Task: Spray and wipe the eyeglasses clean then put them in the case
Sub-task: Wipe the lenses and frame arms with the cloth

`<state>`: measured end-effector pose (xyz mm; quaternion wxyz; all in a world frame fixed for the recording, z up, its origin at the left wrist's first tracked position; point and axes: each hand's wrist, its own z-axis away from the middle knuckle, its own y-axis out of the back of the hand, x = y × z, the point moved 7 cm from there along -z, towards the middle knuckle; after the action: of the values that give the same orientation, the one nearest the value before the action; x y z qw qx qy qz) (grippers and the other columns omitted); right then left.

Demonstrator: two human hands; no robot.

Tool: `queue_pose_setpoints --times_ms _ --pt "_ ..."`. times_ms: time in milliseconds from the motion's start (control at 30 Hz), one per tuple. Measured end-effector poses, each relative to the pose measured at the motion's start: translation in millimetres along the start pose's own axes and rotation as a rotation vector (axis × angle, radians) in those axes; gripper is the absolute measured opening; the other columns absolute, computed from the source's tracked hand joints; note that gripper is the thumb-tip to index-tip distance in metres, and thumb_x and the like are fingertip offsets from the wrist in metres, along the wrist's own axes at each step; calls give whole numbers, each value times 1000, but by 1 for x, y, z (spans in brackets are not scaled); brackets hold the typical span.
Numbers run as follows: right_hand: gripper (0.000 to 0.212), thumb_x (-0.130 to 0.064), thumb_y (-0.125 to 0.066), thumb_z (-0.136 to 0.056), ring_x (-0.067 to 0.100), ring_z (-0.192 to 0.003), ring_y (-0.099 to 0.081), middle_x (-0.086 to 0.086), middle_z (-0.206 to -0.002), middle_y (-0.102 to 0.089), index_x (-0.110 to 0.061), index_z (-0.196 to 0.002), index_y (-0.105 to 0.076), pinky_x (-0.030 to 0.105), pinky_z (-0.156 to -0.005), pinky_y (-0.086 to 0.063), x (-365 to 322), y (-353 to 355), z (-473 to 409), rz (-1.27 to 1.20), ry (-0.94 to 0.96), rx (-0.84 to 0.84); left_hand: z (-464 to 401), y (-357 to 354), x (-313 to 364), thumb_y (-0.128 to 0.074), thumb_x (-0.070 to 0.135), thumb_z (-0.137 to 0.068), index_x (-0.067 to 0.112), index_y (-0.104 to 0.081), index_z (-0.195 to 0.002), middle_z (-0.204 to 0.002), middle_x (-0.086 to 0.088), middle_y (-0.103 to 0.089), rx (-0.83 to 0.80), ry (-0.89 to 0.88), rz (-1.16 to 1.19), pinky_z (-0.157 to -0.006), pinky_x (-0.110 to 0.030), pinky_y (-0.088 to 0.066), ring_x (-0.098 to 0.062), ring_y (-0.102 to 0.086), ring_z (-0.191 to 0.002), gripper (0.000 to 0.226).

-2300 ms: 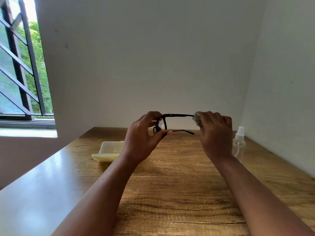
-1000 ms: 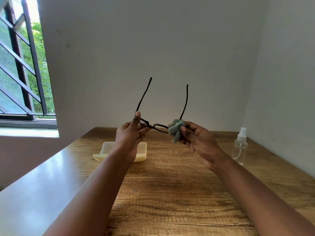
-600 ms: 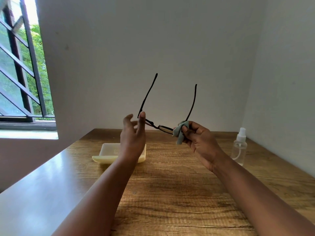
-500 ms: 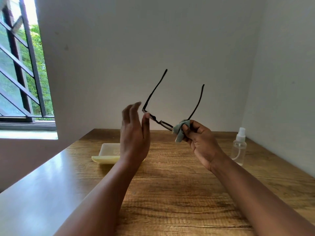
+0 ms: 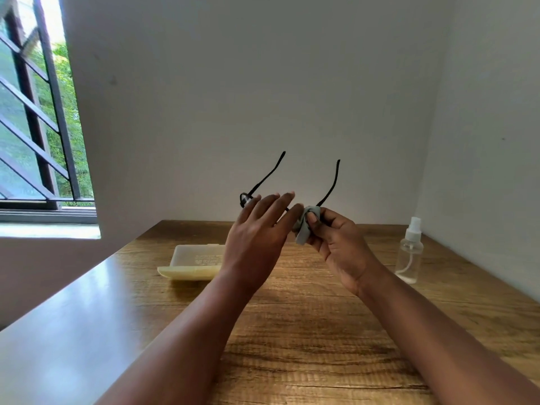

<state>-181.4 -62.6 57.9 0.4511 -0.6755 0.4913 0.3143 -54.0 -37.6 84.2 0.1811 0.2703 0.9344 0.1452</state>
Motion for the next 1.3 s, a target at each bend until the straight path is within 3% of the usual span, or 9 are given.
queue_pose_setpoints --times_ms 200,400,533,733,833,967,1033,1167,1300 --pt "22 -10 -52 -96 19 -96 -66 12 -105 -69 -3 -114 -63 24 -76 -57 -1 -3 2 -21 -25 2 -1 2 -4 -76 2 -77 12 -61 -131 -131 -16 -60 -21 81 66 -84 -40 -55 -32 -60 -116 56" --pt "14 -12 -55 -96 10 -74 -68 7 -88 -70 -5 -101 -66 21 -62 -55 -4 1 3 -41 -86 41 -1 -7 1 -66 0 -86 3 -60 -119 -127 -14 -60 -66 25 151 -94 -37 -51 -28 -56 -119 33" --pt "12 -12 -60 -92 12 -71 -66 8 -86 -69 -4 -97 -67 20 -60 -55 -12 14 0 -72 -136 103 -1 -7 6 -64 9 -90 4 -59 -119 -123 -13 -62 -38 -10 174 -101 -35 -43 -26 -58 -117 30" --pt "9 -10 -61 -92 10 -60 -64 9 -82 -66 -4 -96 -65 20 -51 -53 -23 46 -6 -173 -130 274 1 -8 14 -61 4 -90 6 -59 -118 -123 -9 -61 -56 -67 208 -107 -44 -40 -24 -61 -113 29" --pt "21 -3 -63 -89 12 -64 -70 12 -95 -65 -10 -108 -56 22 -53 -55 -26 67 -11 -267 -92 370 2 -6 17 -62 10 -92 9 -56 -119 -124 -8 -61 -45 -112 214 -107 -45 -39 -23 -60 -114 28" --pt "45 1 -64 -88 17 -75 -69 16 -107 -61 -14 -124 -41 26 -53 -55 -27 77 -10 -271 -47 460 3 -7 18 -51 24 -95 9 -58 -120 -127 -8 -62 -88 -110 208 -102 -36 -39 -23 -62 -113 31" --pt "54 -1 -66 -87 19 -78 -64 18 -107 -62 -13 -131 -38 27 -56 -54 -23 66 -5 -196 -76 442 3 -8 16 -50 26 -92 9 -59 -120 -127 -8 -62 -105 -93 186 -96 -34 -39 -23 -63 -112 34" --pt "67 -4 -72 -80 19 -79 -66 18 -108 -65 -16 -134 -36 23 -54 -53 -10 34 3 -97 -141 315 4 -10 6 -67 19 -87 9 -59 -119 -126 -8 -63 -100 -43 167 -89 -37 -46 -24 -65 -107 35" --pt "74 -1 -74 -76 20 -83 -71 22 -111 -67 -18 -135 -34 26 -61 -57 -3 16 6 -59 -153 213 4 -11 -2 -65 19 -87 8 -58 -117 -122 -11 -64 -104 -20 160 -88 -38 -50 -26 -67 -105 33"
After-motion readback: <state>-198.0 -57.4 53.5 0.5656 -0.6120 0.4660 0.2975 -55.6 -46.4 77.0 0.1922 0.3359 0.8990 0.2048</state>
